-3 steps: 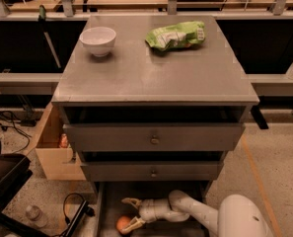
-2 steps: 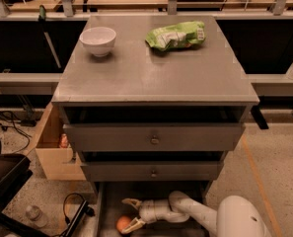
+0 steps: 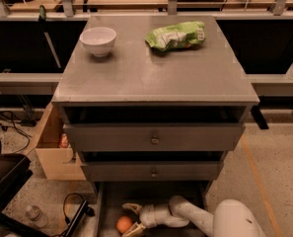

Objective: Pick orange from bottom drawer and place on counter

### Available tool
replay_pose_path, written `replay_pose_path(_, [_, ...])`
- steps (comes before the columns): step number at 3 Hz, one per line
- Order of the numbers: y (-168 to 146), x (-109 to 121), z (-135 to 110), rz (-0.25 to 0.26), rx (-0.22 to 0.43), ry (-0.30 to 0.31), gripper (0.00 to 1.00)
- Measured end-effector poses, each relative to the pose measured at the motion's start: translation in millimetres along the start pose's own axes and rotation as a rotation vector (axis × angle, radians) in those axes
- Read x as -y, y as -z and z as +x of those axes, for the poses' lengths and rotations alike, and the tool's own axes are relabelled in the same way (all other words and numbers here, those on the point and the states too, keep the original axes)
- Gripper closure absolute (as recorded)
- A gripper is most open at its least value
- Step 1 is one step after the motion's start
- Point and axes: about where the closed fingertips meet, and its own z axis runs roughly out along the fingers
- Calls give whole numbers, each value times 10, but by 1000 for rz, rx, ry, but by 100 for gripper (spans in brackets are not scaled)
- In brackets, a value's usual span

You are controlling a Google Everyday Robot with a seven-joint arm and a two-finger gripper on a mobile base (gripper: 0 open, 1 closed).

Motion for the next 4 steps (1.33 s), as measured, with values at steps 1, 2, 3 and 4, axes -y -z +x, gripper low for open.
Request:
replay_pose_path(1, [-36,-27,84,-8,-4,-6,24])
replay_pose_path(2, [-83,-38,178,-17,-15,-11,23])
replay_pose_path(3, [-142,-52,280,-25,-44,-12,22])
replay_pose_path(4, [-194,-67,340,-31,-58,-5,35])
